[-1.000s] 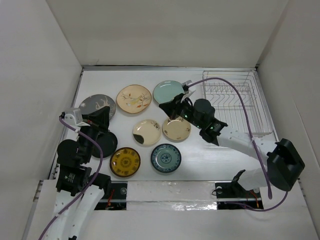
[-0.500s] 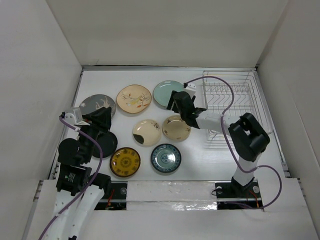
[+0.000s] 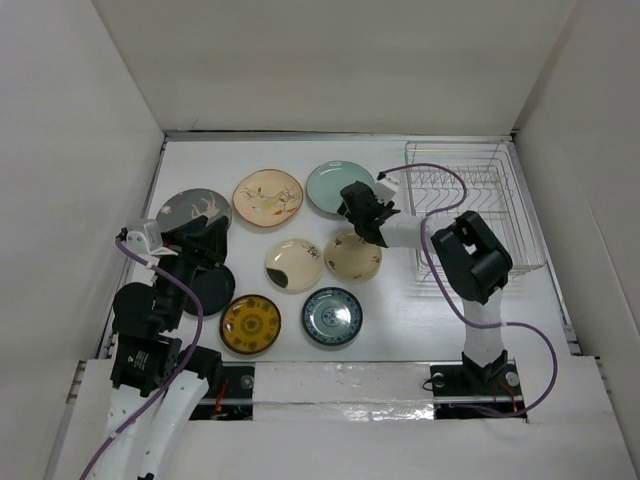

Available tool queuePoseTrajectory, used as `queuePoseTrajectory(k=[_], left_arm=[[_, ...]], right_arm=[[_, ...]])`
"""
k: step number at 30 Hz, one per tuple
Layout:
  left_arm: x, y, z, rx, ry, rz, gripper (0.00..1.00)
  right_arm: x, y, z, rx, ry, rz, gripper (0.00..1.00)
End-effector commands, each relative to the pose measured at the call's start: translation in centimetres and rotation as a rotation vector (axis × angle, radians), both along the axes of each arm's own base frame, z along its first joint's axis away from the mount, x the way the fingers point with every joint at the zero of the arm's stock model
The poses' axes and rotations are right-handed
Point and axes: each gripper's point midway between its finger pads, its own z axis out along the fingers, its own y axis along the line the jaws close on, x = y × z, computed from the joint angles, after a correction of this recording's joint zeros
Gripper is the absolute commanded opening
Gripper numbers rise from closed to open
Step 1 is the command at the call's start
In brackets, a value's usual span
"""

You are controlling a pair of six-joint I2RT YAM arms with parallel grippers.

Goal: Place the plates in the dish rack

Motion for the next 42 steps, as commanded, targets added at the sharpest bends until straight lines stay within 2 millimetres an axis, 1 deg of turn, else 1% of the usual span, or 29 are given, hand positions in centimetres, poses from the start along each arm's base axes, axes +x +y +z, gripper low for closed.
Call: queuePoseTrajectory(k=[1, 3, 4, 6, 7, 10, 12, 13, 14, 15, 16, 17, 18, 20, 21, 22, 25, 26, 27, 28, 31, 32, 34, 35, 36, 37, 38, 39, 42], left_arm=[[-0.5, -0.5, 1.3, -0.011, -0.048, -0.035, 0.48], [-0.5, -0.6, 1.3, -0.010, -0.048, -0.039, 0.48], [-0.5, -0.6, 1.2, -0.009, -0.047, -0.039, 0.48], [-0.5, -0.6, 1.2, -0.009, -0.047, -0.039, 0.48], [-0.5, -0.6, 1.2, -0.009, -0.047, -0.038, 0.48], [-0.4, -0.5, 1.2, -0.008, -0.044, -0.034, 0.48], [-0.4, -0.5, 1.1, -0.005, -0.043, -0.034, 0.48], [-0.4, -0.5, 1.1, -0.005, -0.041, -0.032, 0.48], [-0.4, -0.5, 1.2, -0.005, -0.043, -0.032, 0.48], [-0.4, -0.5, 1.1, -0.006, -0.043, -0.032, 0.48], [-0.4, -0.5, 1.2, -0.006, -0.043, -0.032, 0.48], [-0.4, -0.5, 1.2, -0.006, -0.043, -0.032, 0.48], [-0.4, -0.5, 1.1, -0.005, -0.041, -0.032, 0.48], [-0.3, -0.5, 1.0, -0.005, -0.038, -0.029, 0.48], [-0.3, -0.5, 1.1, -0.005, -0.040, -0.029, 0.48], [-0.3, -0.5, 1.0, -0.004, -0.037, -0.031, 0.48], [-0.2, -0.5, 1.0, -0.002, -0.036, -0.030, 0.48], [-0.2, -0.5, 0.9, -0.003, -0.034, -0.031, 0.48], [-0.2, -0.5, 0.9, -0.003, -0.034, -0.031, 0.48], [-0.2, -0.5, 0.9, -0.001, -0.033, -0.030, 0.48], [-0.1, -0.6, 0.9, 0.000, -0.031, -0.032, 0.48], [-0.1, -0.6, 0.8, 0.000, -0.032, -0.033, 0.48], [-0.1, -0.6, 0.9, 0.000, -0.033, -0.033, 0.48], [-0.1, -0.6, 0.9, 0.000, -0.033, -0.033, 0.48], [-0.1, -0.6, 0.9, 0.001, -0.033, -0.033, 0.48], [-0.1, -0.6, 0.9, 0.000, -0.033, -0.035, 0.48], [-0.1, -0.6, 0.9, 0.001, -0.033, -0.033, 0.48], [-0.2, -0.6, 0.9, 0.001, -0.035, -0.034, 0.48], [-0.3, -0.7, 1.0, 0.001, -0.038, -0.037, 0.47]], right_arm=[[2.2, -0.3, 1.5, 0.138, -0.060, -0.072, 0.74], [2.7, 0.1, 1.3, 0.185, -0.055, -0.065, 0.73], [2.7, 0.3, 0.7, 0.190, -0.044, -0.062, 0.71], [3.2, 0.8, 0.5, 0.233, -0.039, -0.052, 0.70], [3.2, 1.0, -0.2, 0.239, -0.027, -0.048, 0.68], [3.6, 1.7, -0.9, 0.288, -0.010, -0.035, 0.66], [3.8, 2.0, -1.7, 0.324, 0.002, -0.028, 0.62], [4.0, 1.5, -1.7, 0.324, 0.002, -0.037, 0.60], [4.1, 1.8, -1.5, 0.343, -0.005, -0.033, 0.57], [4.3, 1.5, -1.5, 0.352, -0.008, -0.039, 0.53], [4.3, 1.5, -1.6, 0.360, -0.008, -0.038, 0.46], [4.5, 1.6, -1.5, 0.391, -0.008, -0.037, 0.43], [4.5, 1.8, -1.8, 0.399, -0.004, -0.028, 0.37], [4.6, 1.7, -1.7, 0.411, -0.017, -0.037, 0.27], [4.7, 1.7, -1.4, 0.411, -0.026, -0.039, 0.24], [4.7, 1.6, -1.1, 0.409, -0.035, -0.040, 0.18], [4.4, 1.9, -0.1, 0.385, -0.060, -0.046, 0.06], [4.4, 1.5, 0.0, 0.372, -0.066, -0.060, 0.02], [4.0, 1.8, 0.2, 0.366, -0.069, -0.056, 0.01], [4.1, 1.6, 1.1, 0.367, -0.087, -0.062, 0.00], [3.5, 1.4, 2.5, 0.332, -0.128, -0.083, 0.00], [3.6, 0.5, 3.9, 0.313, -0.166, -0.110, 0.00], [2.8, 0.8, 5.0, 0.290, -0.191, -0.103, 0.00], [2.8, 0.2, 5.8, 0.271, -0.217, -0.112, 0.00], [2.7, -0.1, 7.4, 0.276, -0.250, -0.113, 0.00], [2.3, 0.1, 8.2, 0.273, -0.266, -0.103, 0.00], [2.1, -0.5, 8.6, 0.247, -0.288, -0.099, 0.00], [1.9, -0.8, 10.4, 0.254, -0.323, -0.098, 0.00], [1.2, -1.6, 12.4, 0.240, -0.378, -0.081, 0.00]])
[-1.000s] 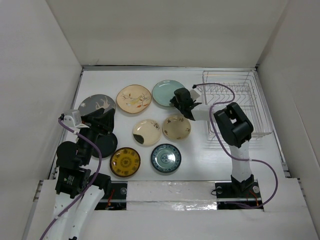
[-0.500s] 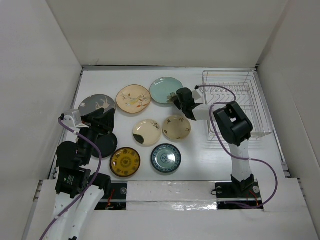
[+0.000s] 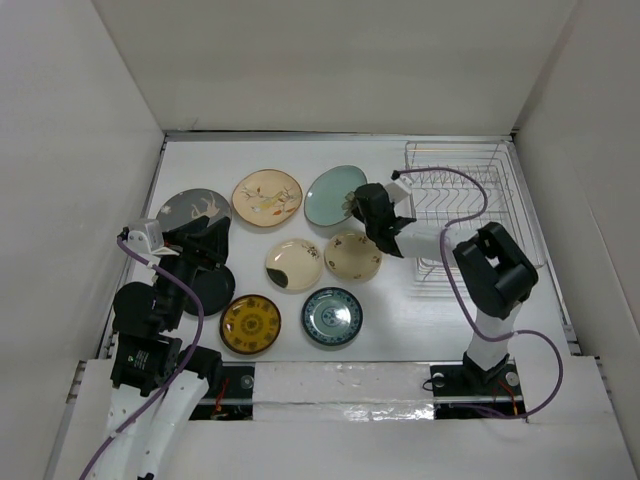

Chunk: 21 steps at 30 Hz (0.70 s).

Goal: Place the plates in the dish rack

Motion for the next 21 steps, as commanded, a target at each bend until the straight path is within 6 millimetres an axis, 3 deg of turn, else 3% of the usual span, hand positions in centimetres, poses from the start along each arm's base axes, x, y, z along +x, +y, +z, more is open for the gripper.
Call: queuePoseTrajectory(k=[1, 6, 14, 15, 18, 21], left_arm=[[-0.2, -0.3, 1.0, -0.004, -0.039, -0.019, 0.47], [-0.3, -0.3, 1.1, -0.004, -0.044, -0.019, 0.48], [-0.4, -0.3, 1.2, -0.005, -0.048, -0.020, 0.47], [-0.5, -0.3, 1.2, -0.005, -0.050, -0.020, 0.47], [-0.7, -0.3, 1.3, -0.006, -0.057, -0.024, 0.47], [-1.1, -0.2, 1.8, -0.007, -0.076, -0.028, 0.48]], right_arm=[[0.9, -1.5, 8.9, 0.041, -0.243, -0.065, 0.00], [0.3, -1.2, 11.8, 0.083, -0.317, 0.004, 0.00], [-0.2, -2.8, 18.2, 0.208, -0.457, 0.081, 0.00], [-0.6, -3.3, 19.8, 0.229, -0.487, 0.092, 0.00], [-0.4, -5.5, 21.9, 0.233, -0.526, 0.094, 0.00], [-0.4, -9.3, 24.6, 0.164, -0.564, 0.054, 0.00]])
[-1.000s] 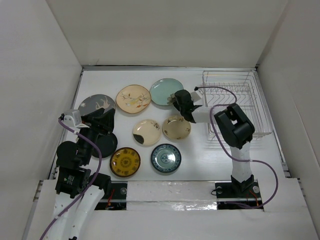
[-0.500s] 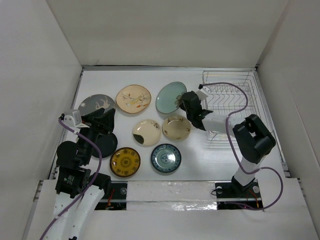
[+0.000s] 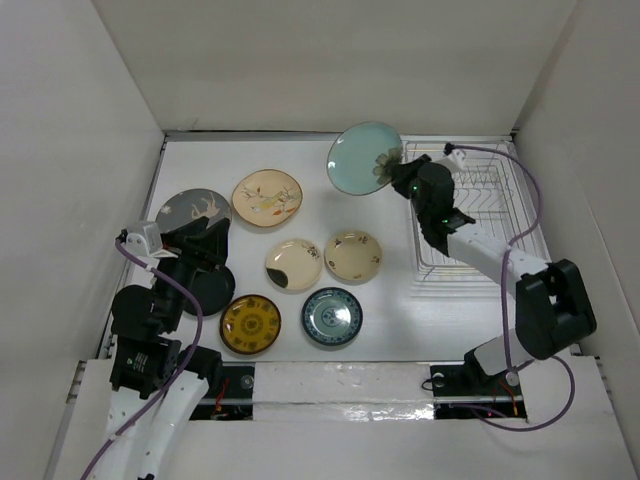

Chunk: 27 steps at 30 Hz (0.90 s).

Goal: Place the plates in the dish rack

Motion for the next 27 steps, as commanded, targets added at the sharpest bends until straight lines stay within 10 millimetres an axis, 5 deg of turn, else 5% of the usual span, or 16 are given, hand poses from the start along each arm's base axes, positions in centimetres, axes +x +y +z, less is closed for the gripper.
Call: queuePoseTrajectory(k=[1, 9, 16, 27], left_arm=[[-1.0, -0.1, 1.8, -0.007, -0.078, -0.021, 0.48], [-3.1, -0.6, 3.4, -0.011, -0.155, -0.073, 0.49], [-5.8, -0.5, 5.1, -0.023, -0.255, -0.110, 0.50], [-8.7, 0.3, 6.6, -0.048, -0.345, -0.128, 0.50]], right_arm=[[-0.2, -3.9, 14.1, 0.121, -0.349, -0.040, 0.00], [-0.9, -18.1, 18.1, -0.130, -0.364, -0.324, 0.00], [-3.2, -27.1, 19.8, -0.329, -0.336, -0.531, 0.00], [-4.6, -34.2, 20.3, -0.724, -0.195, -0.635, 0.00]])
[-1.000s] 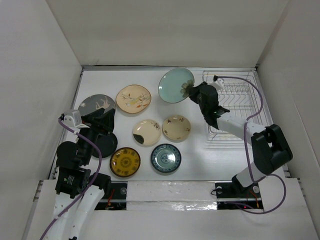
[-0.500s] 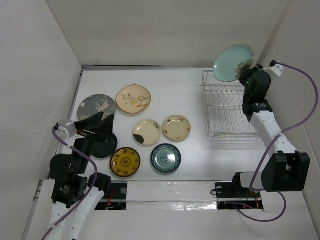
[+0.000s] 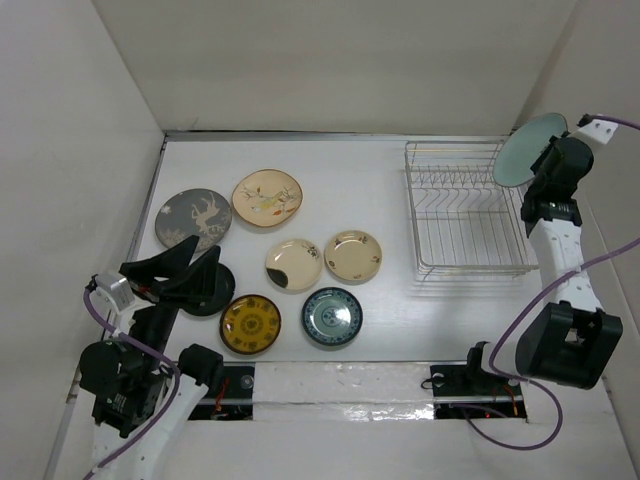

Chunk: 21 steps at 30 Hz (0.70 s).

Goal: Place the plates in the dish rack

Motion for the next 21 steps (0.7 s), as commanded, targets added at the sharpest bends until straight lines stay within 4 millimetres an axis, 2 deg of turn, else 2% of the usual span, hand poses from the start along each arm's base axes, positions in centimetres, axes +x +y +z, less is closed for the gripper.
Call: queuePoseTrajectory(k=[1, 3, 4, 8, 11, 13, 16, 21], left_arm=[[-1.5, 0.4, 2.1, -0.023, -0.080, -0.012, 0.50], [-1.5, 0.4, 2.1, -0.022, -0.082, -0.011, 0.50], [-1.5, 0.5, 2.1, -0.022, -0.082, -0.009, 0.51], [-1.4, 0.3, 1.9, -0.019, -0.074, -0.015, 0.51], [-1.3, 0.3, 1.9, -0.017, -0.070, -0.015, 0.51], [-1.2, 0.2, 1.8, -0.014, -0.067, -0.017, 0.51], [-1.3, -0.1, 1.8, -0.010, -0.066, -0.035, 0.51], [-1.3, -0.2, 1.8, -0.006, -0.065, -0.039, 0.51]], right_arm=[[-0.3, -0.5, 10.9, -0.210, -0.208, 0.007, 0.00], [0.2, -0.7, 10.9, -0.284, -0.149, 0.015, 0.00], [0.2, -1.1, 11.8, -0.302, -0.151, 0.010, 0.00], [2.2, -2.0, 10.9, -0.379, -0.047, 0.016, 0.00], [3.6, -1.7, 10.2, -0.449, 0.031, 0.030, 0.00], [4.6, -1.5, 8.9, -0.474, 0.080, 0.050, 0.00], [5.4, -2.0, 8.1, -0.501, 0.128, 0.046, 0.00], [6.0, -2.6, 8.3, -0.544, 0.170, 0.035, 0.00]])
